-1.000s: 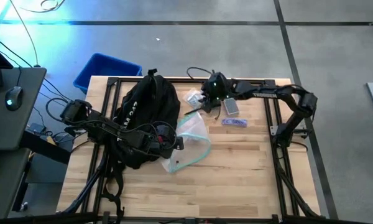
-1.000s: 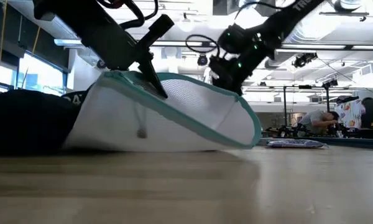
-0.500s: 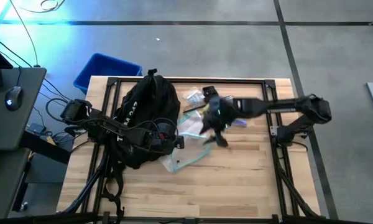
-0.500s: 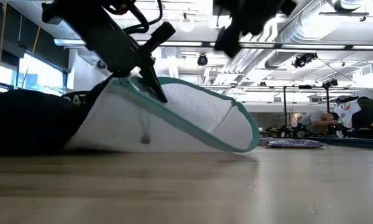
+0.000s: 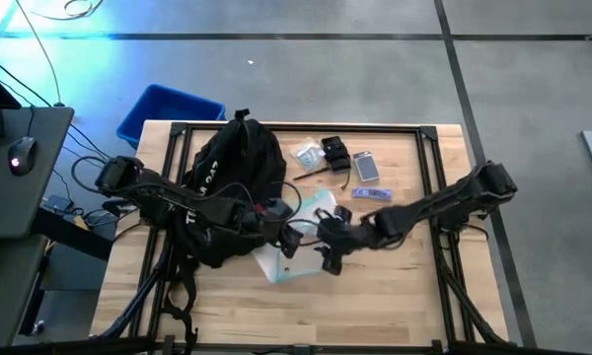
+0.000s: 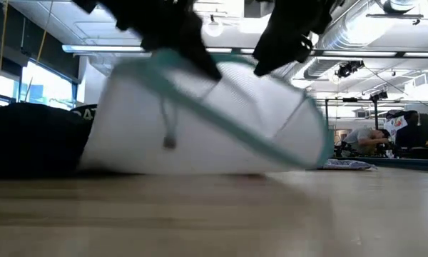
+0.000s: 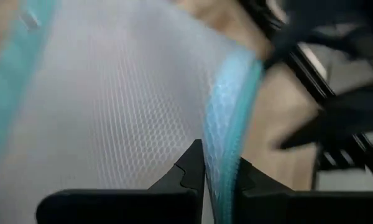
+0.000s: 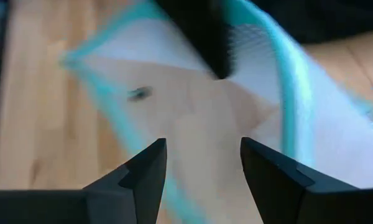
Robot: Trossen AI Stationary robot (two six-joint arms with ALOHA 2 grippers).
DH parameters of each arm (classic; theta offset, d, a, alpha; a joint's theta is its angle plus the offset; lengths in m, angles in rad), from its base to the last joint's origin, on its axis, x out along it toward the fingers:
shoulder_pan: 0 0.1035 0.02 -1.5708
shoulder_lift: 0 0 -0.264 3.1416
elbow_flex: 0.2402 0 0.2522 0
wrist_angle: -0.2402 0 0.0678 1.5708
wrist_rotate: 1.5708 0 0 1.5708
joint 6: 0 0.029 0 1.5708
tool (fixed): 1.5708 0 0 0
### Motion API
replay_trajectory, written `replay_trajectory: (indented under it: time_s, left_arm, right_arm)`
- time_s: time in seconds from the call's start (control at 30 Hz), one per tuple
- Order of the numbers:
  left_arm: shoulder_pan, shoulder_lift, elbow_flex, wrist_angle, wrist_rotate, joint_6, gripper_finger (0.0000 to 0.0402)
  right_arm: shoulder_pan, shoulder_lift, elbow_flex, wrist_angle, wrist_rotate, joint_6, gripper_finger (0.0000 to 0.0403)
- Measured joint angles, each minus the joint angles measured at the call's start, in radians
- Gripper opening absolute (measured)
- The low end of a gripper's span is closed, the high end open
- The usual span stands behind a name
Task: Unpack backpack
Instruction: Remove the charger adapter from the zip bag
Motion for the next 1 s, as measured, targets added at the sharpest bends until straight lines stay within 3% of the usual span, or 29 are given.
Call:
replay_trajectory:
  time_s: [0.17, 0.33, 0.6, 0.83, 1.0]
  left_arm:
    - [0.007, -0.001, 0.069, -0.051, 0.023, 0.124, 0.0]
    - [0.026, -0.001, 0.072, -0.065, 0.023, 0.163, 0.0]
    - [0.057, -0.001, 0.07, -0.113, 0.023, 0.155, 0.0]
    - [0.072, -0.001, 0.07, -0.113, 0.02, 0.102, 0.0]
    - [0.081, 0.003, 0.071, -0.116, 0.029, 0.057, 0.0]
  right_arm:
    - [0.085, 0.066, 0.0, -0.002, 0.203, 0.219, 0.0185]
    - [0.115, 0.112, 0.0, 0.007, 0.238, 0.319, 0.0185]
    - [0.12, 0.105, -0.001, 0.165, 0.051, 0.138, 0.0185]
    - [0.073, 0.111, -0.157, 0.325, 0.191, 0.161, 0.0185]
    - [0.004, 0.11, -0.253, 0.48, 0.184, -0.012, 0.0185]
